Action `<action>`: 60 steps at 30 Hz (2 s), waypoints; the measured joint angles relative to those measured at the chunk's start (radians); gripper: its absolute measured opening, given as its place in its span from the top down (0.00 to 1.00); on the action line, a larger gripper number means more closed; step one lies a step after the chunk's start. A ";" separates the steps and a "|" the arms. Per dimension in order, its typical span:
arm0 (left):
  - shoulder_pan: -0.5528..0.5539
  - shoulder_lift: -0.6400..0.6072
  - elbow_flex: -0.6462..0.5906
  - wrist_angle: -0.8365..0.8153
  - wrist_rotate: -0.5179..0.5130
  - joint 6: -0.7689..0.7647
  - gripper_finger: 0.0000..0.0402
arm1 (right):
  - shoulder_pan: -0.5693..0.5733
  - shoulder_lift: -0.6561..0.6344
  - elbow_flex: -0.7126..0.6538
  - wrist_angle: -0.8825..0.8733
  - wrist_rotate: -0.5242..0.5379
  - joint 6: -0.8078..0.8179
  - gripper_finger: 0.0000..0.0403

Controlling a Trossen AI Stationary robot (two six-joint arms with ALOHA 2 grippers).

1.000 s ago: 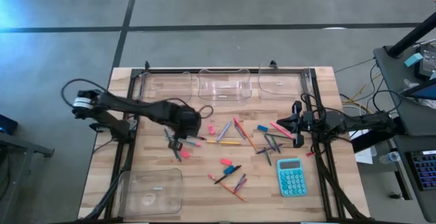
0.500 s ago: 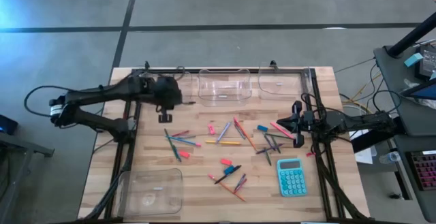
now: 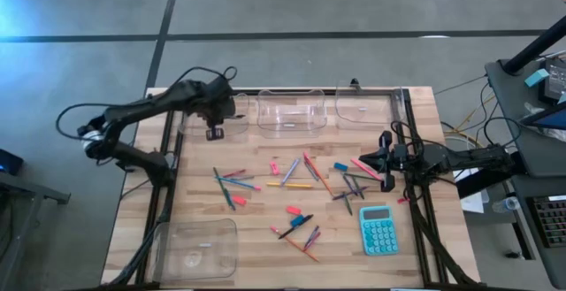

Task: Sort crayons/erasers/pens/pencils in bins
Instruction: Put the transparent black ballpen into the top left transparent bin, then put the left green crayon into the top right transparent bin

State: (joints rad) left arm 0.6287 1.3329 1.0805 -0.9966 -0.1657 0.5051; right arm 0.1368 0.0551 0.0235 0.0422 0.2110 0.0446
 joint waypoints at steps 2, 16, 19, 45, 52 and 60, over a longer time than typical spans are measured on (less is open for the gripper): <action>0.022 0.023 0.000 0.001 0.001 0.001 0.96 | 0.000 0.000 0.000 0.000 0.000 0.000 0.98; 0.068 0.113 -0.005 0.002 0.017 0.000 0.90 | 0.000 0.000 0.000 0.000 0.000 0.000 0.98; 0.068 0.116 -0.006 0.000 -0.006 -0.020 0.89 | 0.000 0.000 0.000 0.000 0.000 0.000 0.98; 0.068 0.113 -0.063 0.017 -0.027 -0.154 0.73 | 0.000 0.000 0.000 0.000 0.001 -0.003 0.98; 0.068 0.094 -0.044 0.006 -0.028 -0.195 0.58 | 0.000 0.000 0.000 0.000 0.002 -0.001 0.98; 0.061 -0.008 0.008 0.004 0.087 -0.245 0.58 | 0.000 0.000 0.000 0.001 0.002 0.000 0.98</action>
State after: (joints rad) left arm 0.6897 1.3246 1.0890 -0.9926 -0.0792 0.2603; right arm 0.1369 0.0551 0.0236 0.0427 0.2131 0.0445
